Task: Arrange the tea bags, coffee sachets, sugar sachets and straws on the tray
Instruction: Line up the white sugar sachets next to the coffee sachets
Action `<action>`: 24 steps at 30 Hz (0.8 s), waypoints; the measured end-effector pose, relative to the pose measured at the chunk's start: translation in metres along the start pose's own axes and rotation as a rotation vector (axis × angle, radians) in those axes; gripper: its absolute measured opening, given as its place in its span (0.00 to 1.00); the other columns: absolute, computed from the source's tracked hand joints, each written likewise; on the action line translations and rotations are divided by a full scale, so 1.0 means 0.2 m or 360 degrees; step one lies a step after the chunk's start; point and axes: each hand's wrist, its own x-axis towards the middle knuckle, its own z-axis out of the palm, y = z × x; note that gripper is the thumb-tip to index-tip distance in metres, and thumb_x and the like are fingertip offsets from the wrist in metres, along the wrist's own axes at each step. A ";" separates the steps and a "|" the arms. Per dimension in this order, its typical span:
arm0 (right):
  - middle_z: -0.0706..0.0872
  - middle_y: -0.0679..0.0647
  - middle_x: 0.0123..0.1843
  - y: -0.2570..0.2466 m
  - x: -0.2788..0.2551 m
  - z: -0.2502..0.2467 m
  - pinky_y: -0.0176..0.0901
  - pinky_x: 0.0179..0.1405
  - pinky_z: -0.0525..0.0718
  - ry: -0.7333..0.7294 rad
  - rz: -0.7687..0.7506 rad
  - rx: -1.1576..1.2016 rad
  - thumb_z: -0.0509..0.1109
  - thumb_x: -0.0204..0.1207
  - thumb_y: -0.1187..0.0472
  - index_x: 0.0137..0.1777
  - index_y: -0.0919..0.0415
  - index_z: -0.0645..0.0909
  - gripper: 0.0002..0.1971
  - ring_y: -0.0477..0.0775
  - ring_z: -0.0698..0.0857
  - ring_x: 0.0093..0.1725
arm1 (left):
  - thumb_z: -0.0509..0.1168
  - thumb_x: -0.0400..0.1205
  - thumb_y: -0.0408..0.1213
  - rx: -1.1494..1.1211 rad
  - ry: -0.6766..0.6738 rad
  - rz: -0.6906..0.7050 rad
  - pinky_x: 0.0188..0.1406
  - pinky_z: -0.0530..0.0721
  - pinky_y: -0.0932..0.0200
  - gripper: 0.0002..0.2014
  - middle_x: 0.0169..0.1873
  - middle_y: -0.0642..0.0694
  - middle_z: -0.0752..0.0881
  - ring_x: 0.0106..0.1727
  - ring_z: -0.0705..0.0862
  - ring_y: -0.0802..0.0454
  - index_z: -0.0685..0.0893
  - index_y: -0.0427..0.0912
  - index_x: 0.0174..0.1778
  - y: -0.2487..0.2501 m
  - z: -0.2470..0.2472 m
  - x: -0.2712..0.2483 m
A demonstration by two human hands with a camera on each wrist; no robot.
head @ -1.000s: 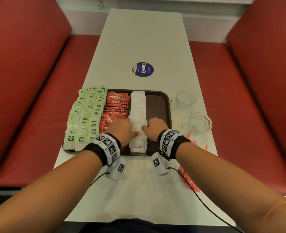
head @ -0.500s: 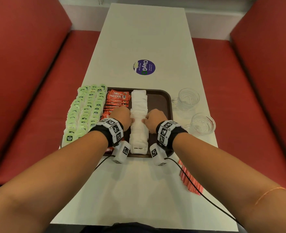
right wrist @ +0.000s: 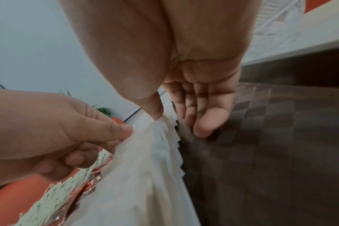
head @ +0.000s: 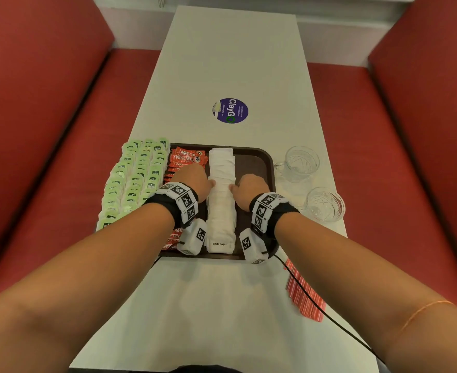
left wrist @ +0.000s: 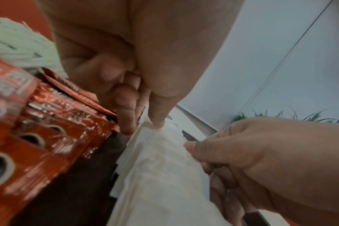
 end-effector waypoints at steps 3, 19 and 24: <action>0.85 0.55 0.41 0.00 0.04 0.00 0.40 0.34 0.75 -0.0059 -0.0036 0.0030 0.66 0.84 0.50 0.45 0.64 0.85 0.16 0.53 0.81 0.37 | 0.64 0.85 0.52 0.0080 -0.0103 0.0016 0.37 0.78 0.55 0.18 0.39 0.45 0.84 0.40 0.83 0.47 0.85 0.38 0.47 0.03 -0.01 0.05; 0.84 0.55 0.26 0.01 -0.10 -0.10 0.40 0.30 0.85 -0.0271 0.0066 0.0149 0.61 0.86 0.45 0.37 0.63 0.79 0.23 0.58 0.89 0.29 | 0.62 0.83 0.58 0.0037 -0.0060 0.0167 0.44 0.86 0.51 0.22 0.35 0.47 0.87 0.40 0.86 0.49 0.89 0.43 0.40 -0.04 -0.06 -0.13; 0.89 0.57 0.32 0.03 -0.29 -0.08 0.46 0.34 0.90 -0.0641 -0.0072 -0.0028 0.68 0.76 0.32 0.44 0.63 0.82 0.30 0.53 0.91 0.28 | 0.67 0.76 0.67 0.0131 -0.0311 0.0223 0.40 0.84 0.57 0.24 0.38 0.51 0.87 0.40 0.85 0.54 0.87 0.48 0.45 -0.08 -0.02 -0.35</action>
